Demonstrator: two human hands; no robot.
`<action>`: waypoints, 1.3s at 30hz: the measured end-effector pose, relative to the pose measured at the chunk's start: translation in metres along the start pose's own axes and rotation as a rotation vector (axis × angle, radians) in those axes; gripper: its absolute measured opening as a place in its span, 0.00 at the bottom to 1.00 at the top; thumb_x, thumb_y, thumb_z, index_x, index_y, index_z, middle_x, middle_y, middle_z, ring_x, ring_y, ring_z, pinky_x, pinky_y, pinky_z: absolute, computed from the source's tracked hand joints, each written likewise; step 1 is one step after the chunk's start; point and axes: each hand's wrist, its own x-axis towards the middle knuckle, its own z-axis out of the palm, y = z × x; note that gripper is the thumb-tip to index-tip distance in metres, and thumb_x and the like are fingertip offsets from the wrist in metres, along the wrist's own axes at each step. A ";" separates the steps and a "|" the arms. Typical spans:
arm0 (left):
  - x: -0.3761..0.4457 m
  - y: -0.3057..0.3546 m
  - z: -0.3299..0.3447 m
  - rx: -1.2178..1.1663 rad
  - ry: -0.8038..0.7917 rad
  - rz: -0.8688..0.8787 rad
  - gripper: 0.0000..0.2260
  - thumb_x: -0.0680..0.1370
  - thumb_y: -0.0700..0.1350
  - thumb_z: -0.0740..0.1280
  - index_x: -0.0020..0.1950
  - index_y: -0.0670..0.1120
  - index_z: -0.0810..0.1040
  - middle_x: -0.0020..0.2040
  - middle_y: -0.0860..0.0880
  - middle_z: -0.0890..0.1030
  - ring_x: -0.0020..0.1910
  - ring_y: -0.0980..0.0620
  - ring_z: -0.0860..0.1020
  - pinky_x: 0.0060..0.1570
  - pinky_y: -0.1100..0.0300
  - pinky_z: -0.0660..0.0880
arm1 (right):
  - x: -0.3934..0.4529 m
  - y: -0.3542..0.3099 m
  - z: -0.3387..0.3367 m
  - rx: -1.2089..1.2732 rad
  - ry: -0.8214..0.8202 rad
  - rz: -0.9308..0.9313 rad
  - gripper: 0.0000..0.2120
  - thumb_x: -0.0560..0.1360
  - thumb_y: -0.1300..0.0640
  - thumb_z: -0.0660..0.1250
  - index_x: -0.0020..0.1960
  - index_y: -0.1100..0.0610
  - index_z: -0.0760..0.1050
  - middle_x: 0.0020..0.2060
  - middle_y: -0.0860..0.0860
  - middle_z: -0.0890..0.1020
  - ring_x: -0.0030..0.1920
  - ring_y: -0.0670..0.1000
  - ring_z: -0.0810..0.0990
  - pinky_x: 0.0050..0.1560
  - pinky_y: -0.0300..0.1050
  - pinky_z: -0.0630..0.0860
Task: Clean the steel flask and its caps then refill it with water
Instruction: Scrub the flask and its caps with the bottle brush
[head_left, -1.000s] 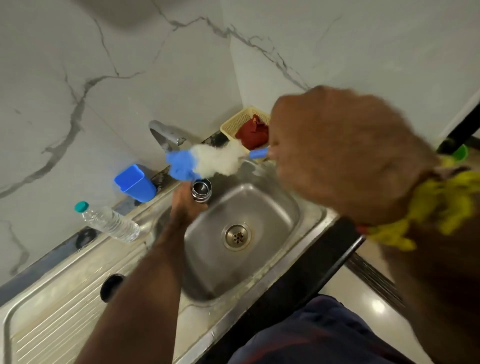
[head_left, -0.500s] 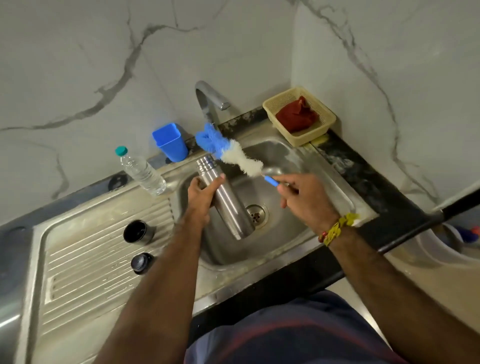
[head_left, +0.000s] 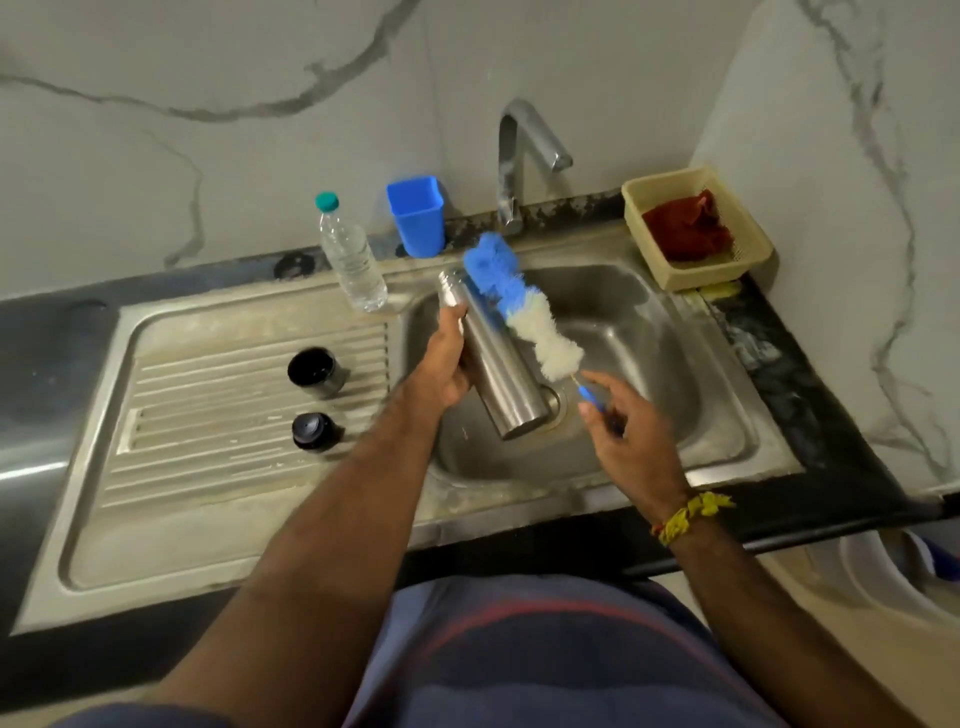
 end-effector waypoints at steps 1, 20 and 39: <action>-0.002 0.000 -0.002 0.014 -0.013 0.006 0.25 0.81 0.59 0.64 0.71 0.44 0.74 0.60 0.41 0.83 0.58 0.43 0.82 0.58 0.46 0.81 | 0.002 0.003 0.003 0.025 0.012 0.019 0.13 0.79 0.62 0.67 0.62 0.55 0.79 0.37 0.37 0.77 0.38 0.40 0.79 0.39 0.28 0.74; -0.009 -0.027 -0.009 0.011 -0.099 0.002 0.30 0.77 0.68 0.65 0.66 0.46 0.79 0.58 0.40 0.84 0.53 0.42 0.84 0.50 0.48 0.82 | 0.017 -0.001 0.019 -0.148 0.039 -0.077 0.14 0.80 0.59 0.65 0.64 0.59 0.79 0.53 0.55 0.86 0.53 0.53 0.85 0.56 0.53 0.81; -0.009 -0.017 -0.023 0.113 -0.133 0.004 0.32 0.76 0.67 0.67 0.68 0.44 0.78 0.55 0.41 0.85 0.48 0.45 0.84 0.47 0.50 0.81 | 0.002 0.011 0.012 -0.061 -0.021 -0.055 0.15 0.81 0.60 0.64 0.67 0.59 0.76 0.60 0.52 0.83 0.59 0.47 0.81 0.61 0.40 0.77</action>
